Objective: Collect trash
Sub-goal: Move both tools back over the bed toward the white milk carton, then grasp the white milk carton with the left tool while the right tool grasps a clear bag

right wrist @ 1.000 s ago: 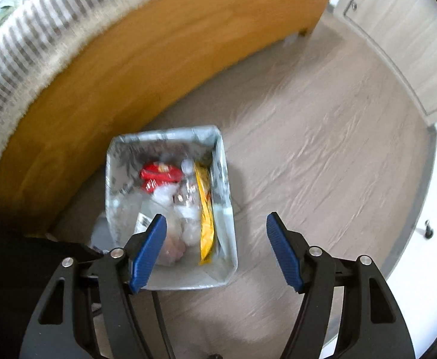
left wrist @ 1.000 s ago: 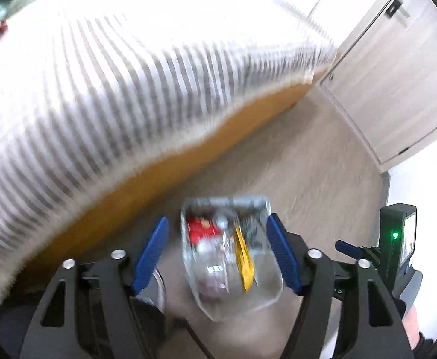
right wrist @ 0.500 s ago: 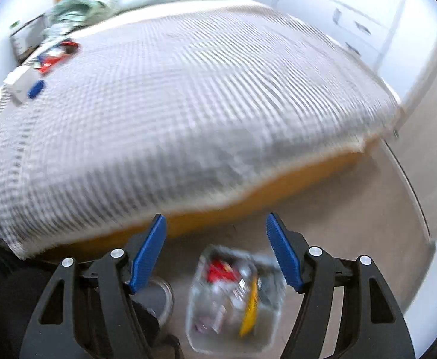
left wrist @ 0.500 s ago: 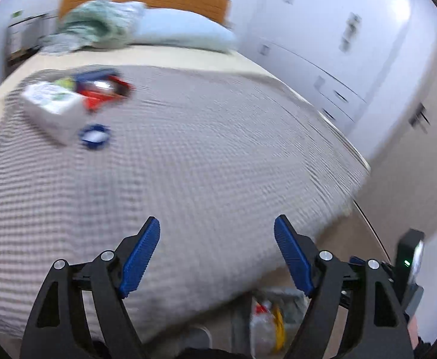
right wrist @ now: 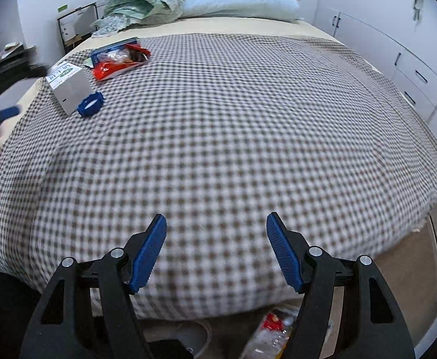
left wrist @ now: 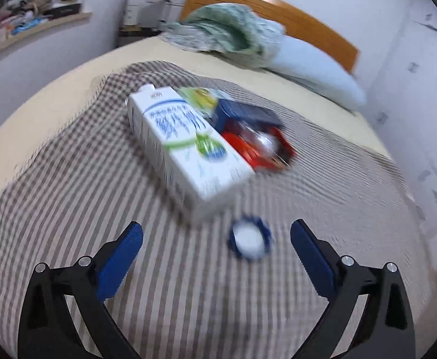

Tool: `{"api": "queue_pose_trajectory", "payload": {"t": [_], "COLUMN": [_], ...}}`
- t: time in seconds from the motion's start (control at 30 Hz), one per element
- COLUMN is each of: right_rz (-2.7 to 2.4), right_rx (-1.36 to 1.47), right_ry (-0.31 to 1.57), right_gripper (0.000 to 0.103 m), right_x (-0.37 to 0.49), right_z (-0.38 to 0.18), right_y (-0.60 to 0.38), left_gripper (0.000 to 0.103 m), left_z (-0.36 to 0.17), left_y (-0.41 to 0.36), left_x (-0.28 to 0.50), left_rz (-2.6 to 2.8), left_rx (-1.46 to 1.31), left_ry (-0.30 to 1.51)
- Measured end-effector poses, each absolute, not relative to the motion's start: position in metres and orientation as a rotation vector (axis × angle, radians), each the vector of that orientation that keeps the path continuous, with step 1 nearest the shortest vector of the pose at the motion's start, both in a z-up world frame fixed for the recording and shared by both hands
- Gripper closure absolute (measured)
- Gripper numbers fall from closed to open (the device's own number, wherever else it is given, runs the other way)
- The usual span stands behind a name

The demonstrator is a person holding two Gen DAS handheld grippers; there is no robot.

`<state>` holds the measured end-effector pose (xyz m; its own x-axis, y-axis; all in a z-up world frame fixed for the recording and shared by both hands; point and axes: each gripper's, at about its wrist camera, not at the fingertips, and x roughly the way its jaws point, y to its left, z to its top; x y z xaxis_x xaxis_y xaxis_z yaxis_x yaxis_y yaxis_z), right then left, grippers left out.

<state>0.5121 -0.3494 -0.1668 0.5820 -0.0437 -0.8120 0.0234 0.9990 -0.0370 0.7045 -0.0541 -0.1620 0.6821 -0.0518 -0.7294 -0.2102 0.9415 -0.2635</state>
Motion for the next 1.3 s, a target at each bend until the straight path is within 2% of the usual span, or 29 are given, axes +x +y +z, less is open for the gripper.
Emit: {"api": "queue_pose_trajectory", "payload": {"t": [0.2,0.27,0.37,0.47,0.57,0.77,0.93,1.13,1.3], "right_rz": [-0.023,-0.023,-0.017,0.005,0.049,0.132,0.14,0.236,0.205], "right_rx": [-0.05,-0.053,-0.037,-0.022,-0.027,-0.146,-0.427,-0.278,-0.476], "right_ry": [0.959,0.97,0.981,0.979,0.978,0.877,0.777,0.824,0.845], "right_gripper": [0.036,0.036,0.036,0.036,0.036,0.036,0.036,0.036,0.036], "right_x": [0.52,0.525,0.533,0.543,0.562,0.619,0.685,0.796,0.847], "right_z": [-0.173,-0.177,-0.184,-0.188,-0.19,-0.157,-0.147,-0.137,-0.154], "right_y": [-0.348,-0.348,-0.349,-0.344,-0.329,-0.281,-0.224,-0.192,-0.134], "left_gripper": [0.008,0.008,0.012,0.023,0.023,0.024,0.025,0.026,0.027], "left_z": [-0.209,-0.218,-0.216,-0.201,-0.195,-0.201,-0.192,-0.173,-0.167], "left_y": [-0.054,-0.046,-0.029,-0.006,0.021,0.04,0.034,0.058,0.069], "left_x": [0.796,0.806,0.796,0.756,0.717,0.706,0.725,0.715,0.708], "left_rz": [0.24,0.26,0.216,0.239,0.204,0.071,0.082,0.082,0.068], "left_rx": [-0.377,-0.422,-0.413,-0.311,-0.332,-0.373,-0.353,-0.425,-0.44], "left_ry": [1.014,1.021,0.965,0.897,0.853,0.791,0.757,0.688,0.692]}}
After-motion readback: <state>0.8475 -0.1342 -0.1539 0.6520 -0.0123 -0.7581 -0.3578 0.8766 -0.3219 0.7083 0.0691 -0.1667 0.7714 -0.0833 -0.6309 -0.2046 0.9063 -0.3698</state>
